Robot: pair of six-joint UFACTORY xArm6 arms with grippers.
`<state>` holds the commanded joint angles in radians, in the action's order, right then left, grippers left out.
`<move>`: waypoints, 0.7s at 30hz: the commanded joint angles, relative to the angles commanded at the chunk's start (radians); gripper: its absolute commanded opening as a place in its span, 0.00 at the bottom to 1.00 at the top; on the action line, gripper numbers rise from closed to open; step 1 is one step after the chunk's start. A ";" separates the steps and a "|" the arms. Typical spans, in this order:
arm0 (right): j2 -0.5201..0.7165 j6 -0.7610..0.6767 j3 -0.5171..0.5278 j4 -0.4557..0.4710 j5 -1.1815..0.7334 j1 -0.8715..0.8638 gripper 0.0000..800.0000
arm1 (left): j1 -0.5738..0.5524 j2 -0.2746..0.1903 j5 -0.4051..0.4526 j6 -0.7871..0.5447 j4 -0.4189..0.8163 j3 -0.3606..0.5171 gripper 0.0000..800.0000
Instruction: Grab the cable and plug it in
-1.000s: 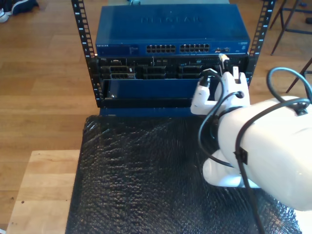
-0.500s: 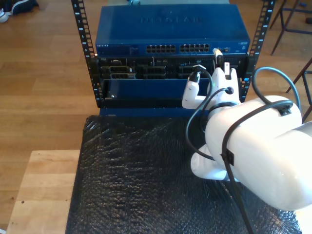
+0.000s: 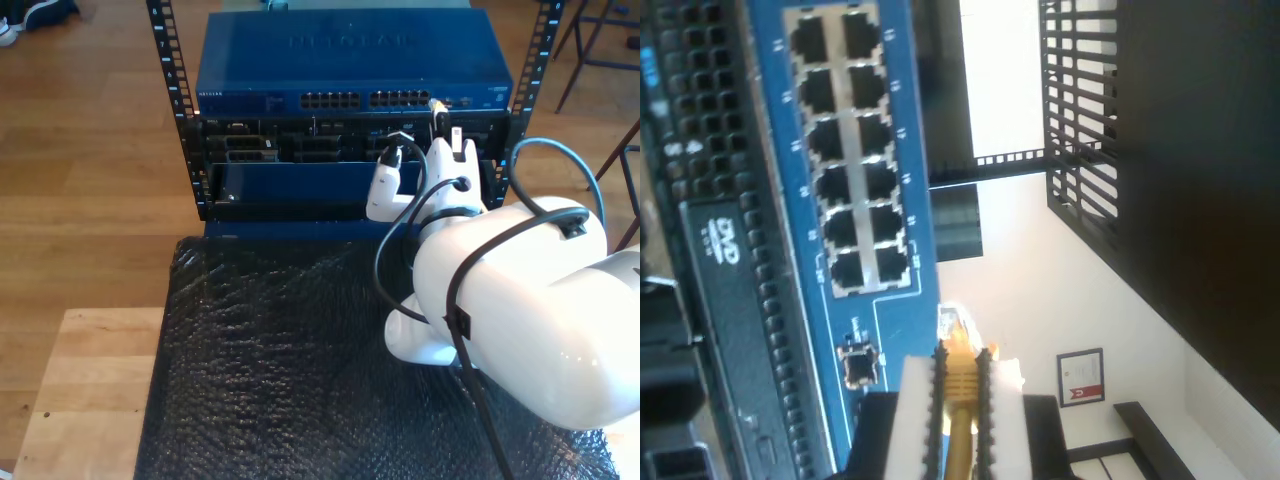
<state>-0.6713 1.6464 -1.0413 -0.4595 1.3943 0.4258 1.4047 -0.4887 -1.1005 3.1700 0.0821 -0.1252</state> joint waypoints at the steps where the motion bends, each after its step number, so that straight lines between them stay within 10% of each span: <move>1: 0.000 0.000 -0.006 0.000 -0.006 0.000 0.00 | 0.000 0.000 0.000 0.000 0.000 0.000 1.00; 21: -0.031 -0.003 -0.060 0.000 -0.057 0.000 0.00 | 0.000 0.000 0.000 0.000 0.000 0.000 1.00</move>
<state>-0.7020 1.6433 -1.1011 -0.4595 1.3376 0.4258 1.4047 -0.4887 -1.1005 3.1700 0.0821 -0.1252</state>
